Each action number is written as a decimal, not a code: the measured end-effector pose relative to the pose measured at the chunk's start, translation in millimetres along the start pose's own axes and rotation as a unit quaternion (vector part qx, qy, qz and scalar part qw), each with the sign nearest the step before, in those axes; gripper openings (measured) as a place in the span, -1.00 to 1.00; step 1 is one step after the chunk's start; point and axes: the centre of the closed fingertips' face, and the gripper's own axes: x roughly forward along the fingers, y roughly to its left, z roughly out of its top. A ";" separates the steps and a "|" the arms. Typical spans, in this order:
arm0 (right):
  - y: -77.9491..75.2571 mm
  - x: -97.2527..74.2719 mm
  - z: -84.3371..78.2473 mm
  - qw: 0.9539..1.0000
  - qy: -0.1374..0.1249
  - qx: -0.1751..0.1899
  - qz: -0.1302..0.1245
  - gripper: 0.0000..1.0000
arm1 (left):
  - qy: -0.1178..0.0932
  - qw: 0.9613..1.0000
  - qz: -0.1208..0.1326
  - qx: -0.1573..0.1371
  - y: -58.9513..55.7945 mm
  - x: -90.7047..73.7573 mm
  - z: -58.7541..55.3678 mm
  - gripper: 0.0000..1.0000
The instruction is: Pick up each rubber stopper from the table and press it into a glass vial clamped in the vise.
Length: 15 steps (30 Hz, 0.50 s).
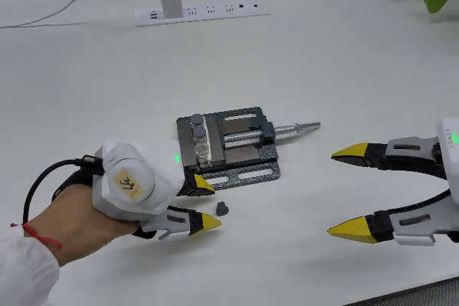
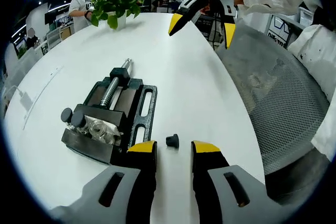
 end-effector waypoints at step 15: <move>-2.5 -6.5 -8.0 1.000 -0.024 0.009 0.001 0.47 | 0.023 1.000 -0.008 0.001 0.4 11.1 -3.6 -0.74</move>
